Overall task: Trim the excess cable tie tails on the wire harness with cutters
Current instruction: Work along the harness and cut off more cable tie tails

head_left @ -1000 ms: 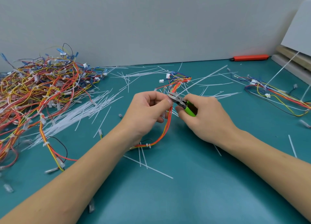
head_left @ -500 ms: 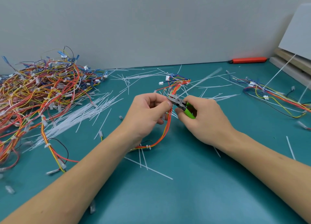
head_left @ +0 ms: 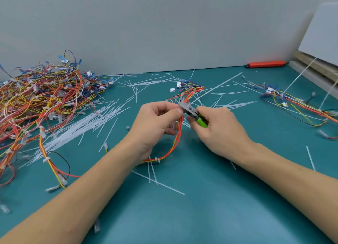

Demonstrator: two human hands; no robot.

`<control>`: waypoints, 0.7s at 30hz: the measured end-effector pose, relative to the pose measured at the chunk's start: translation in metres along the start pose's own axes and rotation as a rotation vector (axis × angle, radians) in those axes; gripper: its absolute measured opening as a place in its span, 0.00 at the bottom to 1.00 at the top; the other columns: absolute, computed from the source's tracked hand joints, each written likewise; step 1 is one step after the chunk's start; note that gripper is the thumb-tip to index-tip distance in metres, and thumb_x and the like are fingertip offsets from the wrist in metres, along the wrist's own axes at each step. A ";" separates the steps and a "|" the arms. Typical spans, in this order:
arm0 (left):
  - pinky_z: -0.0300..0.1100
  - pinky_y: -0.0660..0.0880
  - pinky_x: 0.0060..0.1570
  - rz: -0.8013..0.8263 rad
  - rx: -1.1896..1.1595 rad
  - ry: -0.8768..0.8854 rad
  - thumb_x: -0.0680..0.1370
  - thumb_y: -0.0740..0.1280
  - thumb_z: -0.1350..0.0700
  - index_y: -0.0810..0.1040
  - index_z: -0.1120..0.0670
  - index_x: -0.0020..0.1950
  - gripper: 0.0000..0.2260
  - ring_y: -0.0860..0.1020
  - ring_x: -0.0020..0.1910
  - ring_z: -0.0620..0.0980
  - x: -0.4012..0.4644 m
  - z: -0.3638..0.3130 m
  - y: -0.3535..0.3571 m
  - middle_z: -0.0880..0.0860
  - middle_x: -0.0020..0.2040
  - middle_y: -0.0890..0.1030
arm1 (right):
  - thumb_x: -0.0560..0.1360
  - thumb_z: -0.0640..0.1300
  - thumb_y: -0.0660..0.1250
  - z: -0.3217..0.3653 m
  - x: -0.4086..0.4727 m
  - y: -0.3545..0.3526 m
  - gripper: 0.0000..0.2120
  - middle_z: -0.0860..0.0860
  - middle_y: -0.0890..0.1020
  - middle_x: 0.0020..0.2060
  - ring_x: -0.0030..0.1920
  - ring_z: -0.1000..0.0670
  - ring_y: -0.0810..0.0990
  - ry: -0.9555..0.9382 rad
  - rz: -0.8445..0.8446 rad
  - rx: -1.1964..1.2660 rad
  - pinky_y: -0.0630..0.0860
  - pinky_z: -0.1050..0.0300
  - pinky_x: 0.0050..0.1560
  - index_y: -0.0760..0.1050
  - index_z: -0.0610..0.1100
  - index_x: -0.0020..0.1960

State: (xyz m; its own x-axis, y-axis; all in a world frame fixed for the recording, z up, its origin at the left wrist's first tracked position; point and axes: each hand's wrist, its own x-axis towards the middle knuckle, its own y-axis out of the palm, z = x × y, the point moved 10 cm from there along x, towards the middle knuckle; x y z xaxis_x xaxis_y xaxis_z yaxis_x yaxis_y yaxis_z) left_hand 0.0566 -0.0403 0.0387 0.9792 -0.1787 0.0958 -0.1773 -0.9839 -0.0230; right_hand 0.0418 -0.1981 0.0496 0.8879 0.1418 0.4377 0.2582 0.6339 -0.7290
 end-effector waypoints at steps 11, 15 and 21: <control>0.38 0.75 0.32 0.047 -0.138 -0.123 0.72 0.72 0.58 0.86 0.58 0.45 0.05 0.73 0.29 0.46 0.002 0.013 0.003 0.55 0.39 0.80 | 0.78 0.51 0.69 0.004 0.003 -0.002 0.10 0.53 0.73 0.28 0.33 0.50 0.73 -0.052 0.000 -0.003 0.74 0.49 0.36 0.74 0.48 0.43; 0.36 0.74 0.30 0.067 -0.155 -0.146 0.78 0.69 0.63 0.86 0.57 0.44 0.07 0.73 0.27 0.45 0.002 0.015 0.002 0.54 0.38 0.80 | 0.78 0.53 0.68 0.006 0.003 -0.001 0.11 0.53 0.73 0.28 0.33 0.49 0.72 -0.071 0.006 -0.012 0.73 0.49 0.35 0.73 0.47 0.42; 0.36 0.74 0.30 0.048 -0.152 -0.147 0.78 0.70 0.63 0.85 0.57 0.44 0.05 0.72 0.28 0.45 0.001 0.012 0.002 0.54 0.38 0.79 | 0.80 0.55 0.66 0.002 0.002 0.002 0.21 0.48 0.68 0.25 0.32 0.40 0.69 -0.036 0.019 -0.028 0.69 0.47 0.31 0.65 0.44 0.36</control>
State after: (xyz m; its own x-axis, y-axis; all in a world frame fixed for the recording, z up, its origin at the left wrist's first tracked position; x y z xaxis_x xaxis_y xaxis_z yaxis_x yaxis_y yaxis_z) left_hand 0.0579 -0.0421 0.0268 0.9712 -0.2334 -0.0486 -0.2257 -0.9658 0.1278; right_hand 0.0436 -0.1947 0.0499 0.8785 0.1811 0.4420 0.2526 0.6091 -0.7517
